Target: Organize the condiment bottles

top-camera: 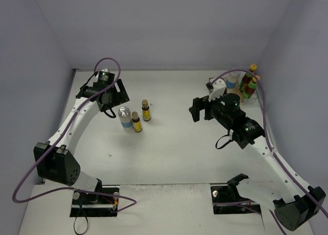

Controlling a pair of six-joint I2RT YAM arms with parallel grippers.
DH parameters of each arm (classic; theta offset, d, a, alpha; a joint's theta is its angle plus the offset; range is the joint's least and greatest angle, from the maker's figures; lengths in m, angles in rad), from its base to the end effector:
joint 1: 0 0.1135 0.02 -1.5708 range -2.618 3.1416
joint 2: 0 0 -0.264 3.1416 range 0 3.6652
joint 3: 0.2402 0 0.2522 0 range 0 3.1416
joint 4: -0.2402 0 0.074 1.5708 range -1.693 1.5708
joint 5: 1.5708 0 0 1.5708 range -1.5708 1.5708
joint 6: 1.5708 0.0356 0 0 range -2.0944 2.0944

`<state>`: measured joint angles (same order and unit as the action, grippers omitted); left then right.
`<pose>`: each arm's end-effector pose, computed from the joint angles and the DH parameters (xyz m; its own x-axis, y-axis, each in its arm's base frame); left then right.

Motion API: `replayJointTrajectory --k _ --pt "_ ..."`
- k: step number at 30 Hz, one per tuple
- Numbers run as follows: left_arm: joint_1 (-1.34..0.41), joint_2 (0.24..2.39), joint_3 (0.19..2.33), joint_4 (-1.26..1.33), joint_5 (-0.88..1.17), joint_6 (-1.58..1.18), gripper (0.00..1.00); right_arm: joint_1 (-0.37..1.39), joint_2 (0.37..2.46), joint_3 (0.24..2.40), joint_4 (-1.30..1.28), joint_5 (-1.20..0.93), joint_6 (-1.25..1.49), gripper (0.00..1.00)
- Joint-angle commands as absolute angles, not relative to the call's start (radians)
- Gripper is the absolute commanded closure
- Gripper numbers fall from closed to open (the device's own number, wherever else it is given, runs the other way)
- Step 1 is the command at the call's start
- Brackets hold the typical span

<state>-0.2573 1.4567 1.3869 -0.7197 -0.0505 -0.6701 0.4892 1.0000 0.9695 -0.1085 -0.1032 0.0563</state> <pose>0.3057 -0.0786 0.3408 -0.6746 -0.4639 -0.5742 -0.2542 0.8763 -0.4093 0.2034 0.1124 0.3730 -0.1535 -0.0183 -0.9880 -0.5497 0.8324 0.0700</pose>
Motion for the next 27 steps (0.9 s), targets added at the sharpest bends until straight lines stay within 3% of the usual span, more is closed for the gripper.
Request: replayJointTrajectory --k 1,16,19,20,23,24,27 --pt "-0.273 1.48 1.451 -0.736 -0.038 -0.716 0.19 0.479 0.97 0.956 -0.089 -0.072 0.074 0.04" --pt "-0.322 1.562 1.419 -0.836 -0.071 -0.733 0.23 0.477 0.968 0.896 -0.055 -0.064 0.08 0.04" --pt "-0.322 1.56 1.399 -0.839 -0.072 -0.736 0.4 0.477 0.969 0.894 -0.054 -0.064 0.078 0.04" --pt "-0.322 1.557 1.394 -0.841 -0.074 -0.738 0.5 0.477 0.973 0.893 -0.051 -0.066 0.077 0.04" --pt "-0.321 1.537 1.384 -0.848 -0.094 -0.738 0.65 0.477 0.974 0.894 -0.048 -0.072 0.078 0.04" --pt "-0.319 1.532 1.387 -0.865 -0.101 -0.727 0.76 0.477 0.976 0.893 -0.046 -0.074 0.077 0.04" --pt "-0.318 1.506 1.428 -0.917 -0.15 -0.684 0.94 0.477 0.974 0.899 -0.048 -0.077 0.08 0.04"
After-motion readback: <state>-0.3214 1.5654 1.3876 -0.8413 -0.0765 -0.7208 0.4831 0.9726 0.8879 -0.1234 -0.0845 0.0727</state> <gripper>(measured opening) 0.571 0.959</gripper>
